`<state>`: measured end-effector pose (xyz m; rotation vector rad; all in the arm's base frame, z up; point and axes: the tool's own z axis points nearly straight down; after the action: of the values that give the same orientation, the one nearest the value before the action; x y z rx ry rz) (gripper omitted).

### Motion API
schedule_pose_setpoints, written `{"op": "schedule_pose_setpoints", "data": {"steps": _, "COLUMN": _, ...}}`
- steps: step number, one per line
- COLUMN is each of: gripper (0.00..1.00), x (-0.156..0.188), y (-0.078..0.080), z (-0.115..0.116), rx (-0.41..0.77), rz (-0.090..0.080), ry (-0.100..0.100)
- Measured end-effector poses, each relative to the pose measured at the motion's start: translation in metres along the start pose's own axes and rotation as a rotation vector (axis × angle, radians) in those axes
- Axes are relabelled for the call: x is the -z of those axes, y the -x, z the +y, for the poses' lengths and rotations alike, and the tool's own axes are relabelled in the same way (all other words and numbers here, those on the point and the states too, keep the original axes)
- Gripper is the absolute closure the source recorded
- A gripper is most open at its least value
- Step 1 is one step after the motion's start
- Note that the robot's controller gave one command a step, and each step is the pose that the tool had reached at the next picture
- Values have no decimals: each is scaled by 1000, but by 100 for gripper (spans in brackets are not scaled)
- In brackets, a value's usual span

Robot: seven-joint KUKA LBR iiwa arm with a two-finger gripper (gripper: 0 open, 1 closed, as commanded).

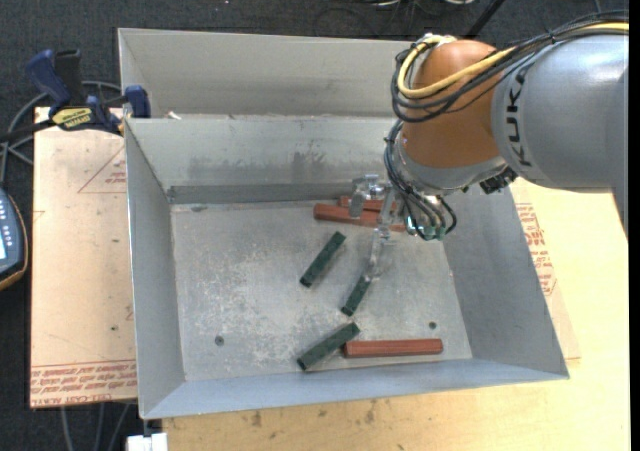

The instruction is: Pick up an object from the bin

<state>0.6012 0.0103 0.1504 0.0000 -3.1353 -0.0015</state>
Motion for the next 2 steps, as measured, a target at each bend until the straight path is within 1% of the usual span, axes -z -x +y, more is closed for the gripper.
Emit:
{"op": "schedule_pose_setpoints", "data": {"steps": 1, "gripper": 0, "x": -80, "y": 9, "z": 40, "rx": 402, "rz": -3, "ry": -1}}
{"op": "schedule_pose_setpoints", "data": {"steps": 2, "gripper": 100, "x": -79, "y": 10, "z": 39, "rx": 399, "rz": -10, "ry": 0}}
